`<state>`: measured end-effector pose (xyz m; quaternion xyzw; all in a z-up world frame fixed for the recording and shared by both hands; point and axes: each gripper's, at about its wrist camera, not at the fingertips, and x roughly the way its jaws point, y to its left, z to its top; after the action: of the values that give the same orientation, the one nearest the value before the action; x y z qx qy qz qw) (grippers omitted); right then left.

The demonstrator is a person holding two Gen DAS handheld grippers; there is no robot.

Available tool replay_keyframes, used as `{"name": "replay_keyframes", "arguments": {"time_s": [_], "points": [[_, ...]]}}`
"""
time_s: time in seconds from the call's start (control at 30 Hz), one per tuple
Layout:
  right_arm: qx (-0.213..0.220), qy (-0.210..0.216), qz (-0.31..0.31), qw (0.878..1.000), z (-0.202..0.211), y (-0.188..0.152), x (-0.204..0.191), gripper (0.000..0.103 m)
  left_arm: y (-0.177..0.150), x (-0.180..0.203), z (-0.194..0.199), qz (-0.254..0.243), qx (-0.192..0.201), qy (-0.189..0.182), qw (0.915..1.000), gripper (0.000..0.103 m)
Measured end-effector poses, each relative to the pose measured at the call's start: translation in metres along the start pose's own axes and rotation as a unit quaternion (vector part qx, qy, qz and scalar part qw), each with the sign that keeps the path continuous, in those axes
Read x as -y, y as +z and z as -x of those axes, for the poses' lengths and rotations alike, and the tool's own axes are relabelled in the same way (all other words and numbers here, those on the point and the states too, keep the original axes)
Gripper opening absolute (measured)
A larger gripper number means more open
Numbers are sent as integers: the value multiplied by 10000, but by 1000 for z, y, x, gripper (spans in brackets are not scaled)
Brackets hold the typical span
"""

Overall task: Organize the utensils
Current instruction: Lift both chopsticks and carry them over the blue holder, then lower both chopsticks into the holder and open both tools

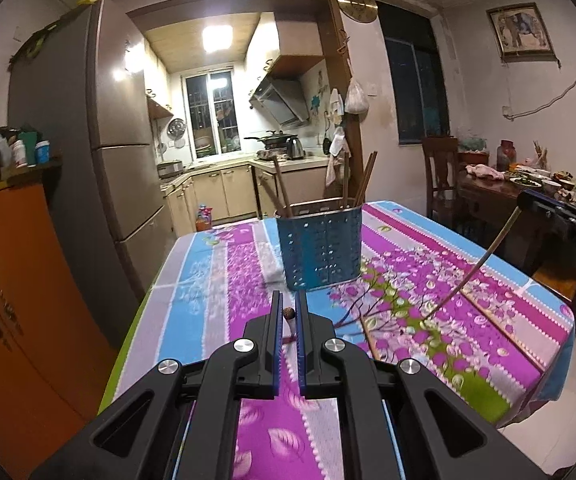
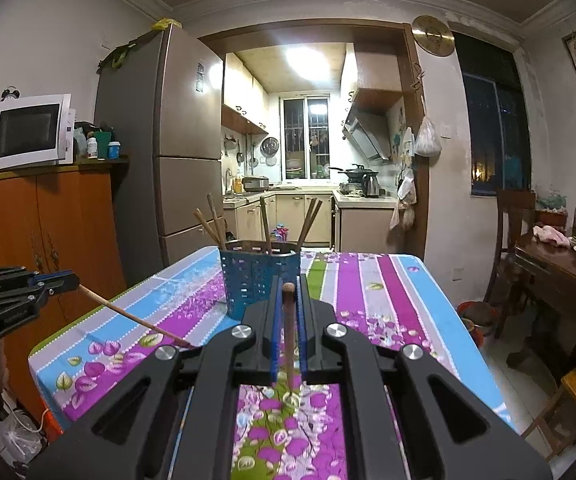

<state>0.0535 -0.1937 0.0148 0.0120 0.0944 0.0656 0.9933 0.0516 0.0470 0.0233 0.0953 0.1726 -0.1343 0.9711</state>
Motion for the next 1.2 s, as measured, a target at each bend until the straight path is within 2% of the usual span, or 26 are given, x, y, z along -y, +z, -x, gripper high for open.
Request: {"name": "replay_keyframes", "arguments": {"time_s": [0.4,0.77,1.2], "points": [[24,218,172,9996,-28,29,-3,5,35,-7,-24,-70,-51,-215,9997,7],[60,445,172,9988,-41,51,-4,5,69,-14,-28,-75,175,-332,9993,7],[16,538,88,9985,-51,63,4,5,78,3,-34,-148,228,-590,9979,7]]}}
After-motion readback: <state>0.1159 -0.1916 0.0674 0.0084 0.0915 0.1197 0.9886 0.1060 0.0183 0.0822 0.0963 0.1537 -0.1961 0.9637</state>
